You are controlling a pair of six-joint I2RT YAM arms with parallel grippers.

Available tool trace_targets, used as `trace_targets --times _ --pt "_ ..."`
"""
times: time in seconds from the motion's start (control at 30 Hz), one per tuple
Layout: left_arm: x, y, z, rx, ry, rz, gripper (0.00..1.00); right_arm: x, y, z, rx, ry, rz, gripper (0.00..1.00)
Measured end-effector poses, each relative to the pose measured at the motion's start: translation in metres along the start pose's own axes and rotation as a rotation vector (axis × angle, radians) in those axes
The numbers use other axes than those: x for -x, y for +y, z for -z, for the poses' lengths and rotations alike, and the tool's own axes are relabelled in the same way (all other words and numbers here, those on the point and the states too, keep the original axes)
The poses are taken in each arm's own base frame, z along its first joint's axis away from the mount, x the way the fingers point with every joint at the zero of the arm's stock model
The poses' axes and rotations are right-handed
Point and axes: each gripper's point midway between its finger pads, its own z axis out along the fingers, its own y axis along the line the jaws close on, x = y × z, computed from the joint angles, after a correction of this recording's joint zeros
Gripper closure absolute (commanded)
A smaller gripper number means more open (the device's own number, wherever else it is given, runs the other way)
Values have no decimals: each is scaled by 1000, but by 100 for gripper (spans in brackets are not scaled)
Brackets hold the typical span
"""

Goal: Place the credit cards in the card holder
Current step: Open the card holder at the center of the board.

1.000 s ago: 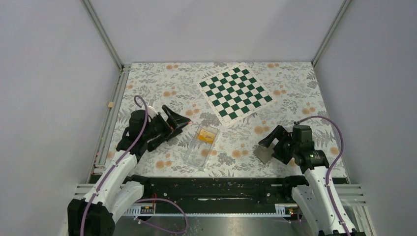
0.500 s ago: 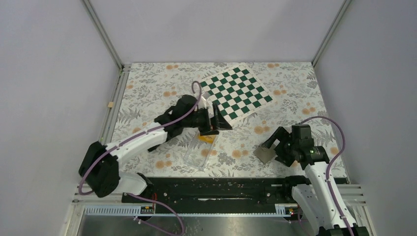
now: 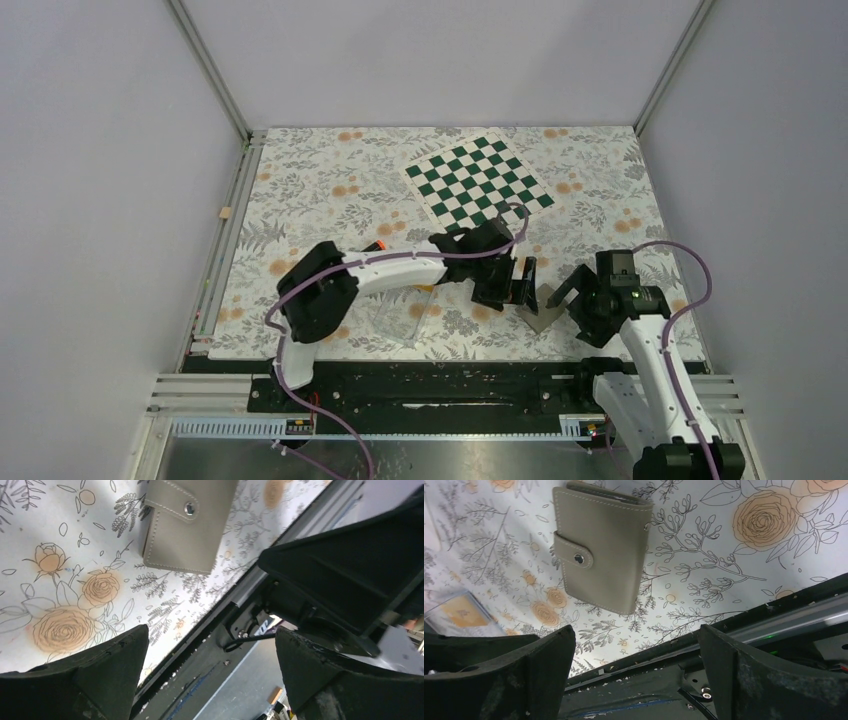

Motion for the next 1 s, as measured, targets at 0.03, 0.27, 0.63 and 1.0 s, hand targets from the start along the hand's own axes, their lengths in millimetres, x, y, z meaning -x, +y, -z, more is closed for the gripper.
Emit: trace_targets --times 0.03,0.27,0.63,1.0 --pt "-4 4 -9 11 17 2 6 0 -1 -2 -12 10 -4 4" --pt "-5 22 -28 64 6 24 12 10 -2 -19 -45 52 -57 12" --pt "11 41 -64 56 -44 84 26 10 3 -47 -41 159 -41 22" --pt "22 36 -78 9 -50 107 54 -3 15 -71 14 307 -30 68"
